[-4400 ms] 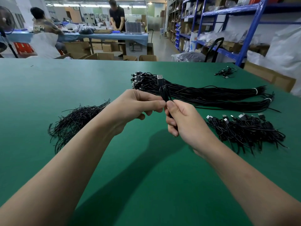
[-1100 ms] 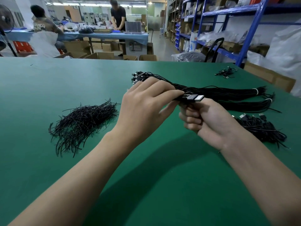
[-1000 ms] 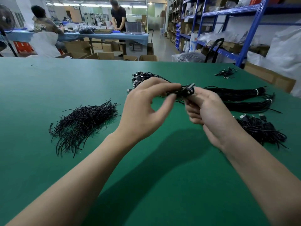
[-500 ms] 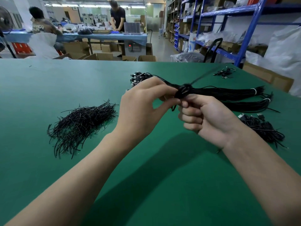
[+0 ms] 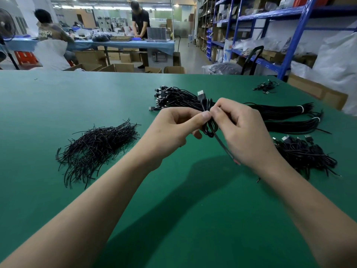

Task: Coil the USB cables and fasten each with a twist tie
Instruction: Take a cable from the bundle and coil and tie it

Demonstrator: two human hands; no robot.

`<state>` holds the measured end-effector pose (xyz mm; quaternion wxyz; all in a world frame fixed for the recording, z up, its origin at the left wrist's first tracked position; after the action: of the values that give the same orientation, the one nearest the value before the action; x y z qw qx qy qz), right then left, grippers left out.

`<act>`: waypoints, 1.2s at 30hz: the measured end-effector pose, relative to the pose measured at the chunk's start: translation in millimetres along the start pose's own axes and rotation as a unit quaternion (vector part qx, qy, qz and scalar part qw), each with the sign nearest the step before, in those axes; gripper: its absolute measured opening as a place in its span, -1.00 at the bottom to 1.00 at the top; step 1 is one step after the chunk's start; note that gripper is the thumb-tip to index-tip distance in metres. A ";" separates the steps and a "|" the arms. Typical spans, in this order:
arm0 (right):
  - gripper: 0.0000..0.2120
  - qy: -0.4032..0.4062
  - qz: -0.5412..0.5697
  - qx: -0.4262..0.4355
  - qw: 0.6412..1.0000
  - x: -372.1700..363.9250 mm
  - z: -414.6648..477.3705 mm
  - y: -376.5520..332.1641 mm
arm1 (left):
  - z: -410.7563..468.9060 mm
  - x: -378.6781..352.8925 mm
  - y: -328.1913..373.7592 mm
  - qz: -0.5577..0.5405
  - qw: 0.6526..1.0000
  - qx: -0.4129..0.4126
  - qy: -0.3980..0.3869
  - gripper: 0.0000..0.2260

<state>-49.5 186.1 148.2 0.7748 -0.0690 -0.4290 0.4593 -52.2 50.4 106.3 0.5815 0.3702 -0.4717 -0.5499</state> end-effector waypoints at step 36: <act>-0.69 -0.189 0.440 -0.270 0.835 -52.2 -20.4 33.5 | -29.8 -3.1 70.3 0.400 0.833 -0.369 0.102 -0.83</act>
<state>-67.5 170.7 87.4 0.3449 -0.3693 -0.5984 0.6218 -3.1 59.4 164.2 0.8890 -0.0386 -0.2788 -0.3613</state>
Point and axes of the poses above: each hand's wrist, its own z-axis towards the middle knuckle, its own x-axis out of the back of the hand, y = z × x, the point moved 10 cm from there along z, towards the middle knuckle, and after that the axes turned 6 degrees about -z, right-handed, at the moved point
